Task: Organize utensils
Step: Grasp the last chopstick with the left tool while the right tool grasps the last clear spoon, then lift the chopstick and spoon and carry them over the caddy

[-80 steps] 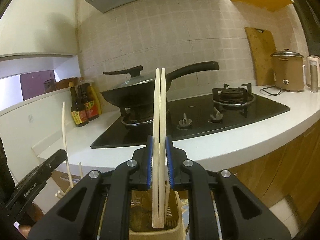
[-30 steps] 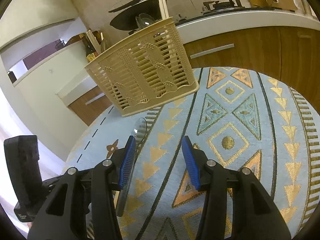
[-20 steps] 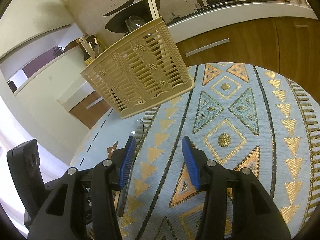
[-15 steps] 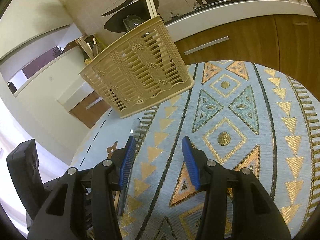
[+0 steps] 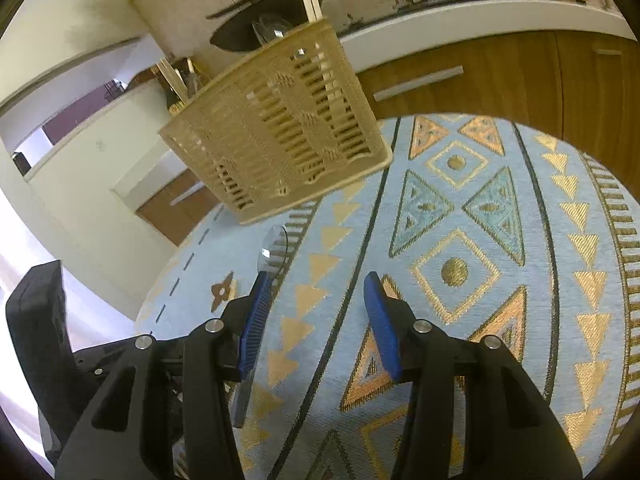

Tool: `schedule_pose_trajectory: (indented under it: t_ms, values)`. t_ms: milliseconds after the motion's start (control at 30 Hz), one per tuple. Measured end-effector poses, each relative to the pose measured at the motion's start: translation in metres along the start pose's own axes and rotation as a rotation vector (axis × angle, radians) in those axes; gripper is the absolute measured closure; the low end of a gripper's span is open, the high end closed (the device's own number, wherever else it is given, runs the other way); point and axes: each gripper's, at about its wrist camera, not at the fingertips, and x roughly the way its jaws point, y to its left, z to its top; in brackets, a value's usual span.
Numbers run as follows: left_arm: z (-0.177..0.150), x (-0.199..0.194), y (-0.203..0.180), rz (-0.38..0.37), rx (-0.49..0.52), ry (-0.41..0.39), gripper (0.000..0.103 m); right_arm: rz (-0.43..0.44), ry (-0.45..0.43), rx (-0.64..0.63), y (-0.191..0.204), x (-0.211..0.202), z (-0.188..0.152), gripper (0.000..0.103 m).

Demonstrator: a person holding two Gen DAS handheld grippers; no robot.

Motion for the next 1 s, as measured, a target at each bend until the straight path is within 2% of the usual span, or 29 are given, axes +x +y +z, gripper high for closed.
schedule_pose_trajectory:
  t_ms: [133, 233, 333, 500, 600, 667, 767, 833, 1000]
  values:
    - [-0.007, -0.006, 0.02, -0.06, -0.081, -0.018, 0.099, -0.005, 0.112, 0.001, 0.01, 0.015, 0.0, 0.059]
    - [-0.014, -0.009, 0.041, -0.114, -0.155, -0.028, 0.099, -0.017, 0.179, -0.027, 0.031, 0.025, 0.001, 0.064]
    - [-0.018, -0.011, 0.054, -0.138, -0.198, -0.038, 0.099, -0.077, 0.265, -0.077, 0.053, 0.045, 0.001, 0.066]
    - [-0.021, -0.018, 0.069, -0.153, -0.234, -0.078, 0.099, -0.268, 0.317, -0.237, 0.09, 0.069, 0.004, 0.067]
    - [-0.02, -0.022, 0.073, -0.157, -0.252, -0.104, 0.099, -0.359, 0.335, -0.342, 0.106, 0.08, 0.001, 0.078]
    - [-0.02, -0.027, 0.076, -0.163, -0.264, -0.132, 0.099, -0.35, 0.348, -0.355, 0.108, 0.08, -0.001, 0.087]
    - [-0.019, -0.032, 0.081, -0.165, -0.282, -0.156, 0.099, -0.329, 0.353, -0.344, 0.104, 0.077, -0.004, 0.093]
    - [-0.019, -0.034, 0.084, -0.174, -0.294, -0.16, 0.099, -0.315, 0.351, -0.337, 0.096, 0.068, -0.006, 0.093]
    - [-0.018, -0.04, 0.086, -0.2, -0.313, -0.199, 0.099, -0.208, 0.317, -0.223, 0.073, 0.043, -0.001, 0.093]
